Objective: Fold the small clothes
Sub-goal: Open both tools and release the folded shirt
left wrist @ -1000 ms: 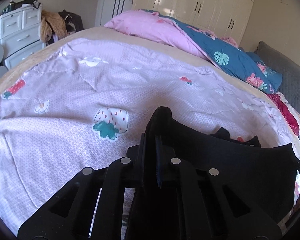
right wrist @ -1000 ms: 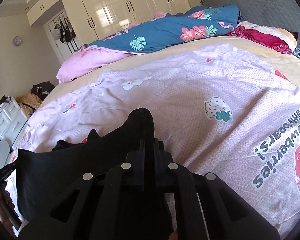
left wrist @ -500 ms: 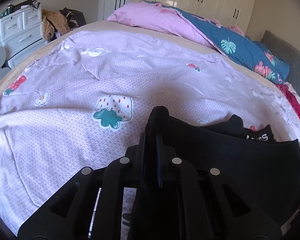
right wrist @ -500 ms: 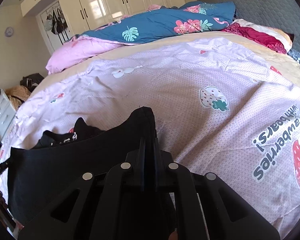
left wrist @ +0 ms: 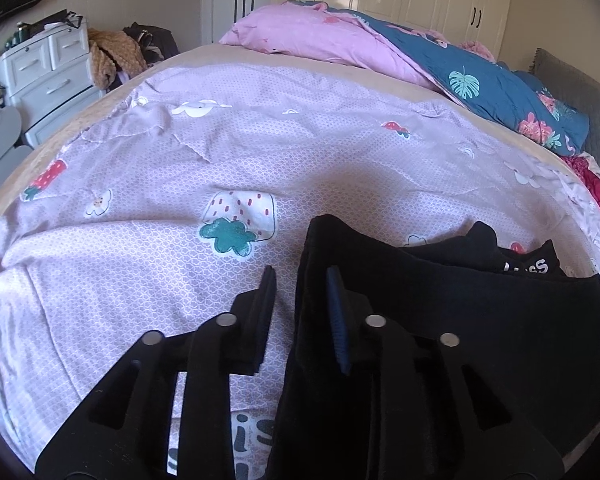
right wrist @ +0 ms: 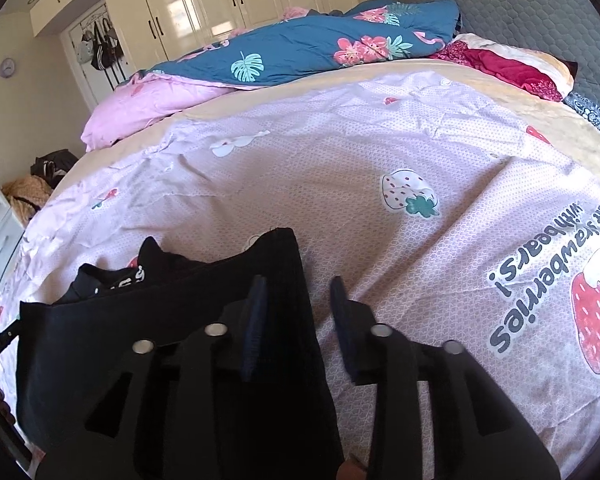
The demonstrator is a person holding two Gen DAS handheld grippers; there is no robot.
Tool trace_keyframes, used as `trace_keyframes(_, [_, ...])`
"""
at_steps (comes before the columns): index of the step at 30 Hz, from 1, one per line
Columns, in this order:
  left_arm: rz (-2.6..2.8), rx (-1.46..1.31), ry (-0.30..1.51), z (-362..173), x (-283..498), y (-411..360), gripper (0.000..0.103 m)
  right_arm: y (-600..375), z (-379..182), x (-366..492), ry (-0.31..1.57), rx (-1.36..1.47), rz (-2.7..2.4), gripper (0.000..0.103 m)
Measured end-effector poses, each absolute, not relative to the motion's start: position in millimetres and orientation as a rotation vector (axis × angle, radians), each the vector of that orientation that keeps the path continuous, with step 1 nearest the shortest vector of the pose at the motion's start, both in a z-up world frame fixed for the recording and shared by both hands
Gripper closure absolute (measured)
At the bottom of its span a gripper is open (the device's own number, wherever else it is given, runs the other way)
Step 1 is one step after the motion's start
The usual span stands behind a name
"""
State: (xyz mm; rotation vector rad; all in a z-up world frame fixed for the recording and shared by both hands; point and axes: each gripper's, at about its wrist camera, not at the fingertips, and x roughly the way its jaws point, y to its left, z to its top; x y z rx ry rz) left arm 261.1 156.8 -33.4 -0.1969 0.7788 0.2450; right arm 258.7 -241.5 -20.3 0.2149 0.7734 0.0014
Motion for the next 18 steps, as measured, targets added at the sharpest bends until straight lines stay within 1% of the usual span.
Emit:
trace_keyframes(2, [0.249, -0.197, 0.782, -32.2, 259.5, 157.9, 0.072, -241.4, -17.5, 257.0, 0.773, 0.215, 0.008, 0.068])
trace_keyframes(3, [0.252, -0.196, 0.781, -30.9, 258.3, 158.3, 0.071, -241.6, -16.3, 256.7, 0.772, 0.216, 0.009, 0.064])
trace_keyframes(5, [0.248, -0.199, 0.779, -26.8, 254.7, 159.8, 0.061, -243.3, -13.7, 254.6, 0.769, 0.221, 0.016, 0.060])
trace_keyframes(7, [0.234, -0.217, 0.777, -22.6, 250.5, 162.8, 0.057, -244.8, -10.8, 252.9, 0.769, 0.225, 0.027, 0.056])
trace_keyframes(8, [0.225, -0.230, 0.780, -20.9, 248.4, 164.8, 0.050, -245.3, -9.2, 252.0, 0.768, 0.222, 0.028, 0.054])
trace_keyframes(10, [0.215, -0.255, 0.786, -17.8, 244.1, 168.9, 0.041, -246.0, -5.9, 249.6, 0.764, 0.212, 0.030, 0.050])
trace_keyframes(12, [0.210, -0.282, 0.788, -14.1, 238.6, 174.2, 0.037, -247.9, -1.0, 246.5, 0.758, 0.213, 0.034, 0.043])
trace_keyframes(13, [0.209, -0.296, 0.787, -11.8, 235.5, 177.0, 0.030, -248.4, 1.1, 245.0, 0.756, 0.215, 0.040, 0.042])
trace_keyframes(14, [0.208, -0.312, 0.786, -9.1, 232.0, 179.9, 0.021, -248.8, 2.7, 244.0, 0.754, 0.214, 0.043, 0.039])
trace_keyframes(16, [0.201, -0.337, 0.782, -4.5, 226.0, 183.1, 0.017, -249.2, 7.4, 239.8, 0.748, 0.208, 0.044, 0.036])
trace_keyframes(18, [0.192, -0.345, 0.782, 0.4, 219.2, 184.3, 0.015, -247.9, 12.2, 234.5, 0.744, 0.198, 0.056, 0.030])
